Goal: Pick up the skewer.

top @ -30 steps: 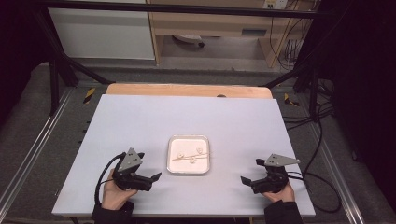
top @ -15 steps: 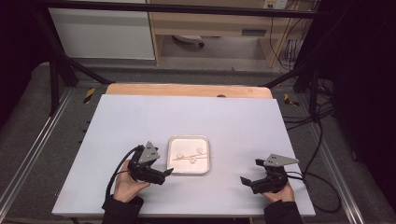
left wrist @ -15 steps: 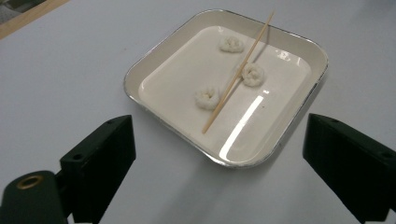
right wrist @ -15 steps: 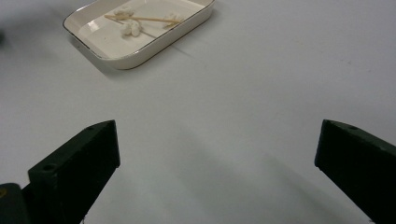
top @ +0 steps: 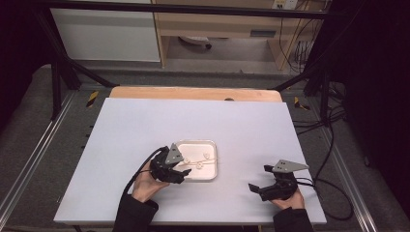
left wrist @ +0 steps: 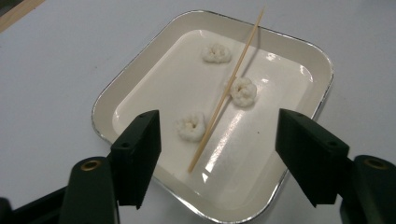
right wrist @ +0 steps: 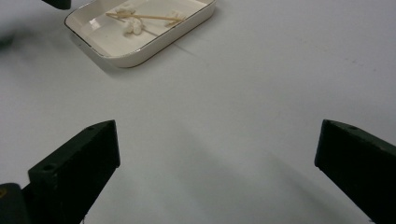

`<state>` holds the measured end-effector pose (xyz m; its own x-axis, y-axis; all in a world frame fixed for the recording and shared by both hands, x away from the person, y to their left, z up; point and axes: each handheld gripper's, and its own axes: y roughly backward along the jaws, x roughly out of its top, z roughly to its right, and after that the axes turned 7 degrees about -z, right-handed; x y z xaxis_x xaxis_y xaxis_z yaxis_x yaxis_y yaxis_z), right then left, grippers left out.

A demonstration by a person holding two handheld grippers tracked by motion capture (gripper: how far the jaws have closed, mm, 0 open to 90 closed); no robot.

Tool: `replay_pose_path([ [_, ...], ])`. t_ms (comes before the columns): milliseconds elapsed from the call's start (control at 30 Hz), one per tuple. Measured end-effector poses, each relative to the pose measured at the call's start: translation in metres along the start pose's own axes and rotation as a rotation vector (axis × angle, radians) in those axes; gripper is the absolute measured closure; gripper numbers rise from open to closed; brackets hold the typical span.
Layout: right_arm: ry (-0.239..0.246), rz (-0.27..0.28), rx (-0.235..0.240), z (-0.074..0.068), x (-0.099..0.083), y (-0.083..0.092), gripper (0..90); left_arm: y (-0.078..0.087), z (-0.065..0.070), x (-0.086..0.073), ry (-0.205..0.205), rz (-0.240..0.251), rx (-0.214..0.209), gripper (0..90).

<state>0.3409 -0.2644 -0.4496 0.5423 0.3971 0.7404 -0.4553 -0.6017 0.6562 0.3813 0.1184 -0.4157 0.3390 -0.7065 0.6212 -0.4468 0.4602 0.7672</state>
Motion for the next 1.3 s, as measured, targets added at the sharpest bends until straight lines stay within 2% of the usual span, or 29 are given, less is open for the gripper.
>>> replay_pose_path([
  [233,0.007,-0.004,0.002,0.000,0.000,-0.001,0.7,-0.015,0.000,0.007,-0.023,-0.010,0.000,48.1],
  [467,0.007,-0.006,0.004,0.000,0.000,-0.001,0.8,-0.026,0.000,0.012,-0.024,-0.010,-0.024,61.1],
  [567,0.007,-0.011,0.006,0.000,0.000,-0.002,0.8,-0.030,0.000,0.013,-0.041,-0.014,-0.026,65.5],
  [667,0.009,-0.009,0.006,0.000,0.000,-0.002,0.8,-0.034,0.000,0.014,-0.051,-0.023,-0.027,68.8],
  [933,0.009,-0.013,0.011,0.000,0.000,-0.002,0.9,-0.042,-0.004,0.012,-0.045,-0.039,-0.071,74.2],
  [1300,0.011,-0.014,0.011,0.000,0.000,-0.003,0.9,-0.043,-0.004,0.011,-0.056,-0.039,-0.078,86.9],
])
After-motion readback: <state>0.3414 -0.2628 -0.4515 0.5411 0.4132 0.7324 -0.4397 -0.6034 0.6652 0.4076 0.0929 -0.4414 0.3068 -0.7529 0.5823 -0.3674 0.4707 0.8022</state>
